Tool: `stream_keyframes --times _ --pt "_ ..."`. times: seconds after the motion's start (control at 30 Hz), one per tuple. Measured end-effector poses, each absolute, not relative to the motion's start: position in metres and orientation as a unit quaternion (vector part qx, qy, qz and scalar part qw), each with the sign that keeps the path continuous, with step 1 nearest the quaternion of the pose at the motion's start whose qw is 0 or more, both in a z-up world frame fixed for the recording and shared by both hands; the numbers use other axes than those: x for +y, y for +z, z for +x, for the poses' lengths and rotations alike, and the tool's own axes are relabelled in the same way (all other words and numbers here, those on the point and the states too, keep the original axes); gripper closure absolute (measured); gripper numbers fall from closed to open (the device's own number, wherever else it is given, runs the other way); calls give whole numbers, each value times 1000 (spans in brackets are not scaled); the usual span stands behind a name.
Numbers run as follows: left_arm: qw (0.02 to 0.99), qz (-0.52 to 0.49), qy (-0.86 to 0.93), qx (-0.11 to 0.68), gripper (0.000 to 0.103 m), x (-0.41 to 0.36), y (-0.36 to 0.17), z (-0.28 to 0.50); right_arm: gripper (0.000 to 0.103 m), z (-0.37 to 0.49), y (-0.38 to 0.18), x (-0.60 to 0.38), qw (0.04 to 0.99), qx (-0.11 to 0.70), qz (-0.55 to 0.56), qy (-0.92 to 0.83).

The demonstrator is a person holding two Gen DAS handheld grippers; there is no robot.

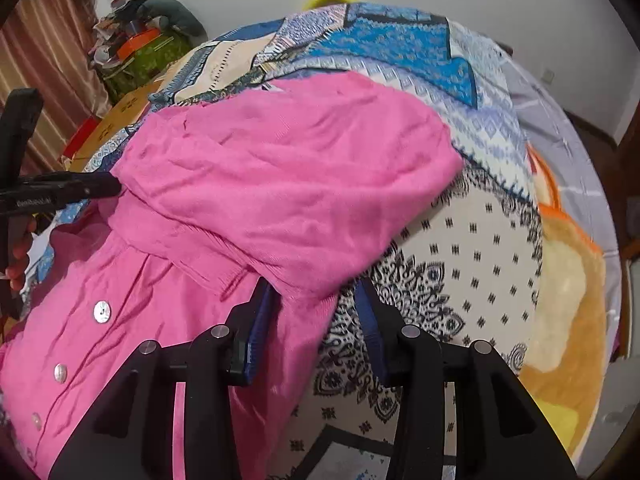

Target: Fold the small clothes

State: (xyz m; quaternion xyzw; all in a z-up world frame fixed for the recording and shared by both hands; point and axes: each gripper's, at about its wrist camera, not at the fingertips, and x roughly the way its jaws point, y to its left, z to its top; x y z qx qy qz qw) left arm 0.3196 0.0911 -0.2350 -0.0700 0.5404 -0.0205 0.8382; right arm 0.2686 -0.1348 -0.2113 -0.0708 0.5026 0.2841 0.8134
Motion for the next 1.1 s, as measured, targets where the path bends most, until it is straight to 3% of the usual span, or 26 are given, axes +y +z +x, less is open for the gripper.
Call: stream_keyframes --times 0.1,0.23,0.33,0.37,0.5,0.87,1.1 --pt "840 -37 -28 541 52 76 -240 327 65 268 -209 -128 820 488 -92 284" --pt "846 -18 -36 532 52 66 -237 336 86 266 -208 -118 824 473 -123 286" --pt "850 -1 -43 525 66 58 -233 343 94 266 -205 -116 828 462 -130 291" --pt "852 3 -46 522 75 56 -231 345 94 265 -202 -116 831 456 -126 292" --pt "857 -7 -62 511 92 52 -221 350 96 267 -191 -125 838 449 -92 297" --pt "855 -111 -91 498 96 81 -183 339 96 269 -187 -143 819 481 -33 310" --pt "850 -122 -63 508 99 105 -177 323 95 263 -198 -137 800 513 -29 309"
